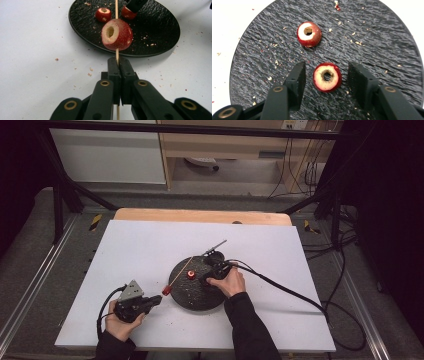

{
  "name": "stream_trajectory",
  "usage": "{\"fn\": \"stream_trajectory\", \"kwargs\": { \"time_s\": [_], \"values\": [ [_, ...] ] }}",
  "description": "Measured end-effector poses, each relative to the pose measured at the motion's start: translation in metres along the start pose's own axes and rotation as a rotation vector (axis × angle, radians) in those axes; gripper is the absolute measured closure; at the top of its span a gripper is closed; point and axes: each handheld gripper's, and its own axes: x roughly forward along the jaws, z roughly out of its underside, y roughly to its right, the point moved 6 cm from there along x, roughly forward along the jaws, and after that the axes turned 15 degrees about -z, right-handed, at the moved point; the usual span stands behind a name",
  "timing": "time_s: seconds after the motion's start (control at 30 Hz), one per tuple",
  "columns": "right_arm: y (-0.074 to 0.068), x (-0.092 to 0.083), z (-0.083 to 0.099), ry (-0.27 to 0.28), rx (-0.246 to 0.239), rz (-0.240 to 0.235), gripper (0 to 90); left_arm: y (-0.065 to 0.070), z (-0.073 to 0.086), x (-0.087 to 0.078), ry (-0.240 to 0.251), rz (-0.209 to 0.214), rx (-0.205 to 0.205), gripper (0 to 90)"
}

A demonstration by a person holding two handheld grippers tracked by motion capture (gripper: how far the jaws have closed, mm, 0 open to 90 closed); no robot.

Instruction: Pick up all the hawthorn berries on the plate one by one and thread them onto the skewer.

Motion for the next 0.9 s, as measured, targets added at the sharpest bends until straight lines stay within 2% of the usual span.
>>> {"fn": "stream_trajectory", "kwargs": {
  "time_s": [0.3,0.57,0.9],
  "values": [
    [0.003,0.005,0.001,-0.029,0.043,-0.01,59.9,0.0,0.0,0.0,0.001,-0.003,0.002,88.2],
    [0.005,0.005,0.001,-0.033,0.065,-0.017,61.1,0.0,0.0,0.0,0.001,-0.005,0.006,88.2],
    [-0.004,-0.007,-0.002,0.017,0.068,-0.044,61.4,0.001,-0.001,-0.001,0.005,-0.004,0.007,88.2]
  ]
}}
